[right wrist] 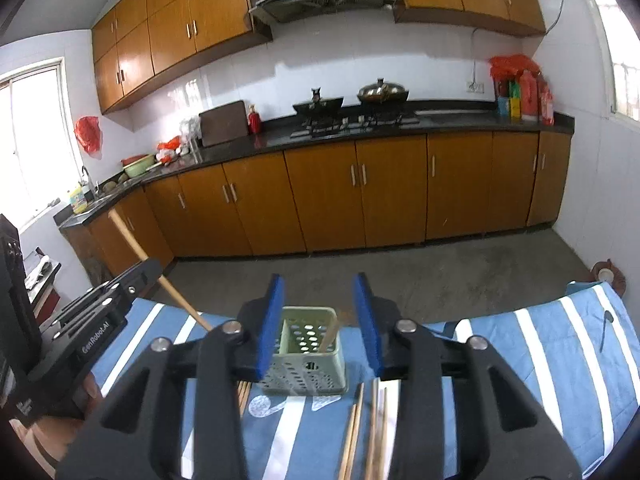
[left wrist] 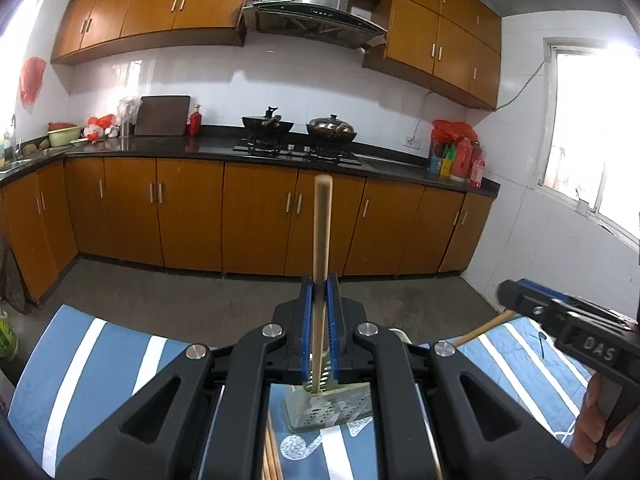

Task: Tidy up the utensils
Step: 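Lower the chopsticks into the green holder and open both tools, then return both tools to the table and grasp one wooden chopstick each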

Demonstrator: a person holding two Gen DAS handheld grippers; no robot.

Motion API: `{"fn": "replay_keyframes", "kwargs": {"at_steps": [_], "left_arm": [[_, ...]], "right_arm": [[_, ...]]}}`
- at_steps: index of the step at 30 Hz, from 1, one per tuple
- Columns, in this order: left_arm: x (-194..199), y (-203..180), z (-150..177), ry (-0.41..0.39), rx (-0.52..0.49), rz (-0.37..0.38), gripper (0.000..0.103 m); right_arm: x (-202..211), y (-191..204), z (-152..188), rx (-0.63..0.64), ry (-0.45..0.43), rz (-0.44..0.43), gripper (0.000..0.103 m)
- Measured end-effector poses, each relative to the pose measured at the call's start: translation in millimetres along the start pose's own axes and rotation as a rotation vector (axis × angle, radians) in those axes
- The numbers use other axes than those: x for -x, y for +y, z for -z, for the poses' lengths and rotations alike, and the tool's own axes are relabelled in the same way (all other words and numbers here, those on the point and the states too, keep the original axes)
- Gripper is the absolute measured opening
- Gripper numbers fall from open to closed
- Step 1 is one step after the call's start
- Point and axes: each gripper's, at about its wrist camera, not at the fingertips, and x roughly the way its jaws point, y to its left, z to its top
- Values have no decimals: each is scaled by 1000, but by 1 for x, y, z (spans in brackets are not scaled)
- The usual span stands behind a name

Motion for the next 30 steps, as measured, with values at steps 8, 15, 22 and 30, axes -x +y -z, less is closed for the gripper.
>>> {"fn": "replay_keyframes", "kwargs": {"at_steps": [8, 15, 22, 30], "left_arm": [[40, 15, -12, -73, 44, -17, 30], [77, 27, 18, -53, 48, -40, 30], [58, 36, 106, 176, -18, -79, 30], [40, 47, 175, 376, 47, -44, 30]], "right_arm": [[54, -21, 14, -61, -114, 23, 37], [47, -51, 92, -92, 19, 105, 35], [-17, -62, 218, -121, 376, 91, 12], [-29, -59, 247, -93, 426, 134, 8]]}}
